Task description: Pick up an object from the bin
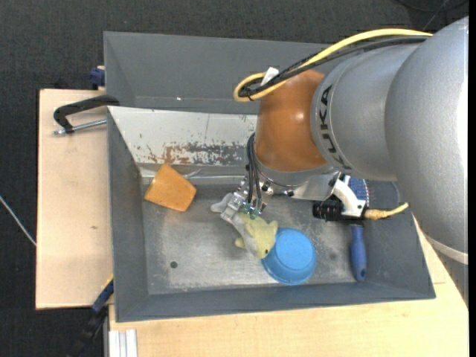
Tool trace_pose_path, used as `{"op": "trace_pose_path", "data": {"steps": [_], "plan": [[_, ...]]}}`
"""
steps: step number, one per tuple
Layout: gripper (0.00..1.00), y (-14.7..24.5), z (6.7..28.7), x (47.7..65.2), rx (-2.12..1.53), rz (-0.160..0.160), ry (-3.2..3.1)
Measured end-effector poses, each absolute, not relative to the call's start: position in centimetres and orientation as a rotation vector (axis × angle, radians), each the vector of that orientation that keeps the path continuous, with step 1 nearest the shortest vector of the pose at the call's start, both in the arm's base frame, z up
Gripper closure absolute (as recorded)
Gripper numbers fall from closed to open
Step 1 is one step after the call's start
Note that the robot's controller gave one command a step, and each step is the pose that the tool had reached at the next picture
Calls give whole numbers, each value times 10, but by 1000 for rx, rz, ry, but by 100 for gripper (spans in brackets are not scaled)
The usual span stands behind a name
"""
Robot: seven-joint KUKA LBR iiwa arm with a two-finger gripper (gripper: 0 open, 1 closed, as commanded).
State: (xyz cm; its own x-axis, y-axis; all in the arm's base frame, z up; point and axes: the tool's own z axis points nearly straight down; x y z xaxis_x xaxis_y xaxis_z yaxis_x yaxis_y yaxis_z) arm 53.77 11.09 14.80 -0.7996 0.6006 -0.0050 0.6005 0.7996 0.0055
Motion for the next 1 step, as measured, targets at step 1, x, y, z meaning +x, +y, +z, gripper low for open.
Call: {"op": "trace_pose_path", "data": {"steps": [1], "plan": [[100, 100, 225, 539, 984, 10, 2971]]}}
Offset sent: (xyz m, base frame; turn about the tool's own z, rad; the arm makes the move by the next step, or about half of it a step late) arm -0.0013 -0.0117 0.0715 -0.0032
